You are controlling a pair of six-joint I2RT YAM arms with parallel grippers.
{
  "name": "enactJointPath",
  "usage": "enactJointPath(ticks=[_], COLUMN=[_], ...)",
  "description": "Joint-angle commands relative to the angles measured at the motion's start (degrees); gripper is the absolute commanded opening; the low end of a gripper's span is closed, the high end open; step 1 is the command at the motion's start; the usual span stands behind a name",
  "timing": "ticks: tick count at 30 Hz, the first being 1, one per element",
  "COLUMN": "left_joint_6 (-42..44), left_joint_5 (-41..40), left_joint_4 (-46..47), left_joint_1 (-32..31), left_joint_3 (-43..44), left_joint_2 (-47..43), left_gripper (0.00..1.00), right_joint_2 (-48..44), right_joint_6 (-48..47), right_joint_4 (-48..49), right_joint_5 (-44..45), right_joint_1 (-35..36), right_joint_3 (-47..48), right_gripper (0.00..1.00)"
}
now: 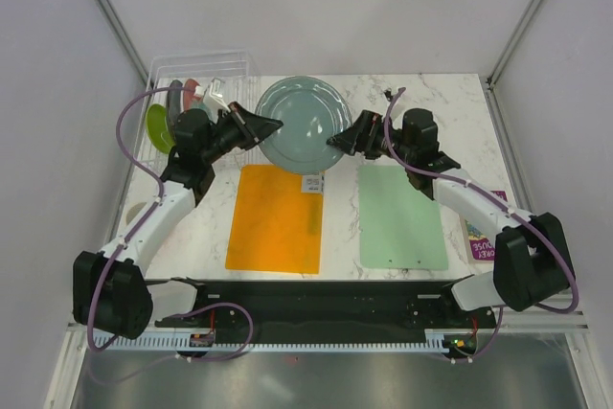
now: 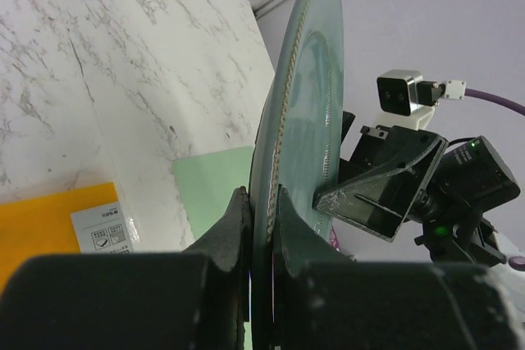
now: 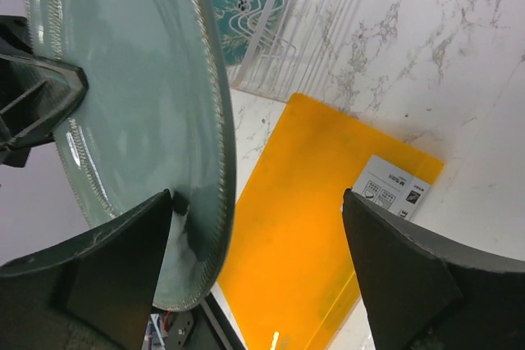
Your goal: Unload the plates from the dish rack
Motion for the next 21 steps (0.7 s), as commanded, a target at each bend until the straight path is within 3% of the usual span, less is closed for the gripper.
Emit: enactJointPath(ticks=[1, 2, 3, 5, 7, 8, 9, 13, 15, 17, 21], left_joint_6=[-8.33, -8.59, -8.86, -8.86, -9.04, -9.12, -9.04, -8.6, -7.02, -3.79, 6.15], left_joint_5=[4.17, 4.26, 4.35, 4.26, 4.26, 4.26, 4.35, 4.27, 4.0, 3.3, -4.05], left_joint_4=[14.42, 14.95, 15.48, 15.66, 16.18, 16.45, 16.8, 17.77, 16.98, 13.74, 1.09], left_joint_1=[-0.22, -0.22, -0.22, -0.22, -0.31, -0.31, -0.31, -0.57, -0.57, -0.49, -0.48], left_joint_3=[-1.46, -2.51, -3.04, -4.18, -4.89, -5.5, -5.68, -7.53, -7.88, -7.01, -3.14], left_joint_2=[-1.17, -1.17, -1.17, -1.17, -1.17, -0.91, -0.82, 0.05, 0.76, 1.46, 2.25], left_gripper=[0.02, 0.02, 0.02, 0.02, 0.02, 0.02, 0.02, 0.02, 0.19, 0.43, 0.54], right_joint_2=[0.83, 1.1, 1.27, 1.54, 1.8, 1.98, 2.06, 1.8, 1.71, 2.41, 4.61], right_joint_6=[-0.36, -0.36, -0.45, -0.45, -0.45, -0.45, -0.36, -1.06, -1.77, -2.12, -1.51], right_joint_4=[6.56, 6.74, 7.44, 7.88, 8.67, 9.02, 9.64, 9.73, 7.55, 5.17, 2.53], right_joint_5=[-1.99, -2.16, -2.43, -3.22, -4.09, -4.62, -4.63, -3.22, -0.76, 0.21, 1.53], right_joint_1=[0.32, 0.32, 0.32, 0.32, 0.32, 0.32, 0.24, 0.15, -0.46, -2.12, -6.96], right_joint_3=[0.73, 0.64, 0.73, 0.64, 0.64, 0.47, 0.29, 0.38, 1.78, 4.14, 8.54], right_gripper=[0.88, 0.83, 0.71, 0.64, 0.42, 0.17, 0.0, 0.0, 0.0, 0.0, 0.0])
